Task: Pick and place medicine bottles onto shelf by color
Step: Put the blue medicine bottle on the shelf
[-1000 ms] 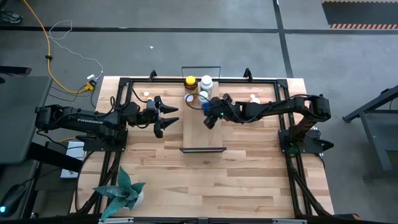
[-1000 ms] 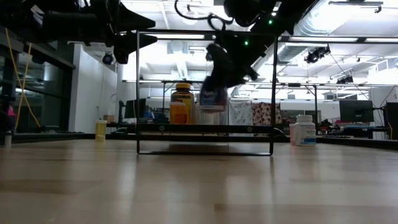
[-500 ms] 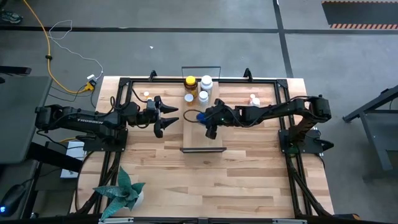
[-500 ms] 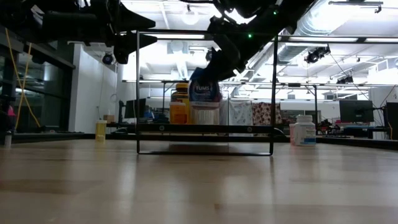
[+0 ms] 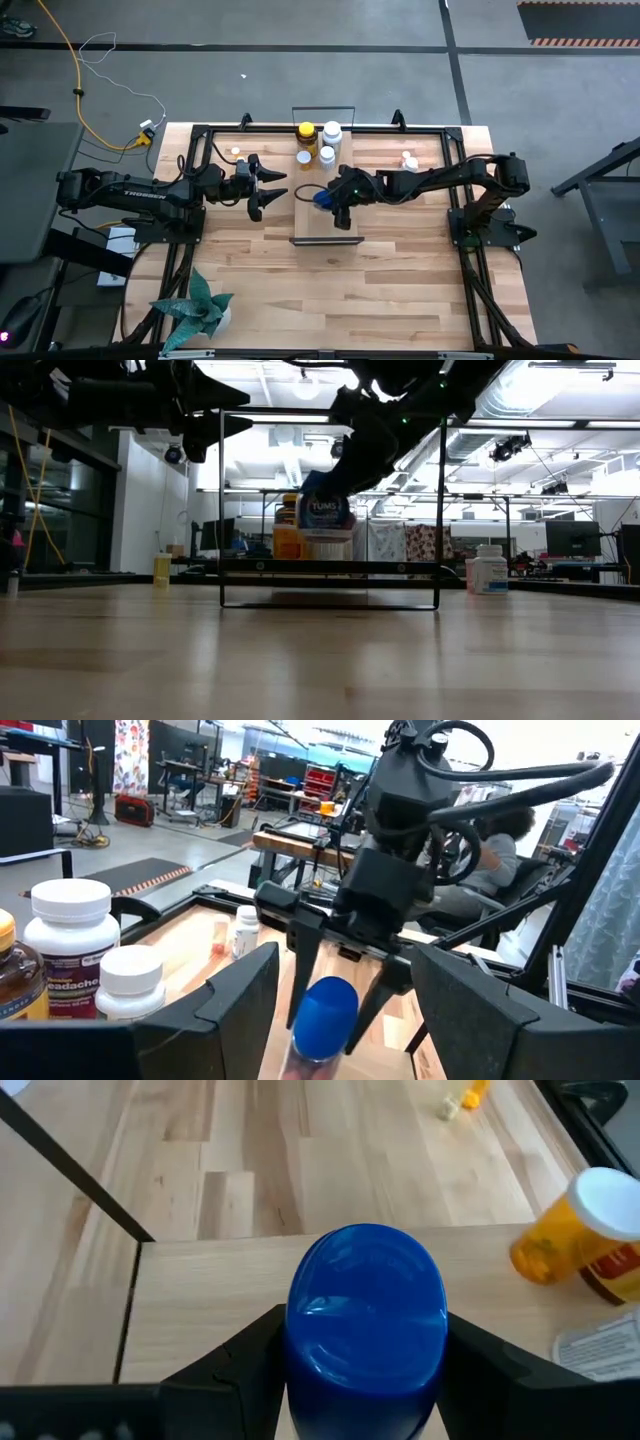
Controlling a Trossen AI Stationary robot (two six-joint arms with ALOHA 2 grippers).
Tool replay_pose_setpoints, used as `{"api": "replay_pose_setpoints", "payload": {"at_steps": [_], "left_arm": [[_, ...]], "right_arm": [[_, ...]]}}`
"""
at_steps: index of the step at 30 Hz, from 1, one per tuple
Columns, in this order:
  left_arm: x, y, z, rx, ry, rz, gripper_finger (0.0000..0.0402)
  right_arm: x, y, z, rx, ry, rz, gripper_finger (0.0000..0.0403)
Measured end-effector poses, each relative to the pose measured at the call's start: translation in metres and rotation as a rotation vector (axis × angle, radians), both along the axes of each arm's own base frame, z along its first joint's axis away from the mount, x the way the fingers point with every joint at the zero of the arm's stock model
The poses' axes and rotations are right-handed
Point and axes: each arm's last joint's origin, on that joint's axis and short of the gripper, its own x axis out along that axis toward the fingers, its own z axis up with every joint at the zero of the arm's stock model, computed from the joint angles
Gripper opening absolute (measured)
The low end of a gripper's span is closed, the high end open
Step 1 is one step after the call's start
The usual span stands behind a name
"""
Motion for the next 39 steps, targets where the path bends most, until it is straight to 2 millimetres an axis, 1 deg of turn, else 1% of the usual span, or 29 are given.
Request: {"api": "replay_pose_setpoints", "payload": {"at_steps": [7, 13, 20, 26, 34, 39], "left_arm": [[0.0, 0.0, 0.0, 0.0, 0.0, 0.0, 0.0218], [0.0, 0.0, 0.0, -0.001, 0.003, 0.0, 0.0218], [0.0, 0.0, 0.0, -0.001, 0.003, 0.0, 0.0218], [0.0, 0.0, 0.0, -0.001, 0.003, 0.0, 0.0218], [0.0, 0.0, 0.0, -0.001, 0.003, 0.0, 0.0218], [0.0, 0.0, 0.0, -0.001, 0.003, 0.0, 0.0218]], "right_arm": [[-0.002, -0.006, -0.009, -0.023, 0.069, 0.009, 0.0196], [0.002, -0.008, -0.017, -0.048, 0.081, 0.032, 0.0197], [0.004, -0.009, -0.016, -0.053, 0.064, 0.035, 0.0197], [0.005, -0.01, -0.015, -0.013, 0.04, -0.004, 0.0197], [0.004, -0.016, -0.016, -0.039, 0.048, 0.0, 0.0197], [0.004, -0.016, -0.016, -0.041, 0.051, 0.002, 0.0197]]}}
